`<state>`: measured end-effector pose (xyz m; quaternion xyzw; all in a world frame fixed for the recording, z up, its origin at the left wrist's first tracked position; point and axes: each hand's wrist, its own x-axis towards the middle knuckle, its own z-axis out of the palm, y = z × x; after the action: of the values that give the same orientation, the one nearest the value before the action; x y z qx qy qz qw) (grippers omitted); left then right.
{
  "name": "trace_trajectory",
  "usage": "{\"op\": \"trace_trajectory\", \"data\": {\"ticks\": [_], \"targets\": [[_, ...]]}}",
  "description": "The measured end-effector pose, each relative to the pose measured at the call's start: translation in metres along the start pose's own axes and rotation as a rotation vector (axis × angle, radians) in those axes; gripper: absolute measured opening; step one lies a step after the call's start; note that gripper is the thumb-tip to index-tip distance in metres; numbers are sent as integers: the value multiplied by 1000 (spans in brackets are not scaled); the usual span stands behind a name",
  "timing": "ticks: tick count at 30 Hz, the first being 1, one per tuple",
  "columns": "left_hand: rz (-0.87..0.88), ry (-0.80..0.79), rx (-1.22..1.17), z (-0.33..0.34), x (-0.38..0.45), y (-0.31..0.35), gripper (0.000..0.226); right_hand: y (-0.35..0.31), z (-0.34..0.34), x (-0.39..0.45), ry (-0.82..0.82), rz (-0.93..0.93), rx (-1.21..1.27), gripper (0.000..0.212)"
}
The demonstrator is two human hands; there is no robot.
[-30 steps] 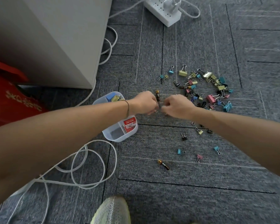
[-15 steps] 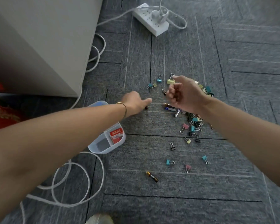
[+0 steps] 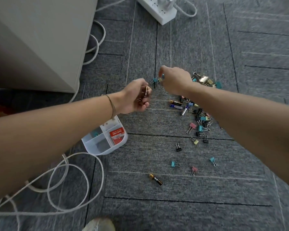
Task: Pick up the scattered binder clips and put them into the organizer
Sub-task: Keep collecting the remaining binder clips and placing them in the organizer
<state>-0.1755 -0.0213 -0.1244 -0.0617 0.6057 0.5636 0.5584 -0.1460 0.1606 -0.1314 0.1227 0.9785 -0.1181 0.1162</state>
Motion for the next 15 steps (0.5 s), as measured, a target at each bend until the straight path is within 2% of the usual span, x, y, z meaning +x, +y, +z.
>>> {"op": "trace_trajectory", "data": {"ticks": [3, 6, 15], "targets": [[-25, -39, -74, -8, -5, 7, 51, 1, 3, 5, 30, -29, -56, 21], [-39, 35, -66, -12, -3, 9, 49, 3, 3, 9, 22, -66, -117, 17], [36, 369, 395, -2, 19, 32, 24, 3, 5, 9, 16, -207, -186, 21]]}}
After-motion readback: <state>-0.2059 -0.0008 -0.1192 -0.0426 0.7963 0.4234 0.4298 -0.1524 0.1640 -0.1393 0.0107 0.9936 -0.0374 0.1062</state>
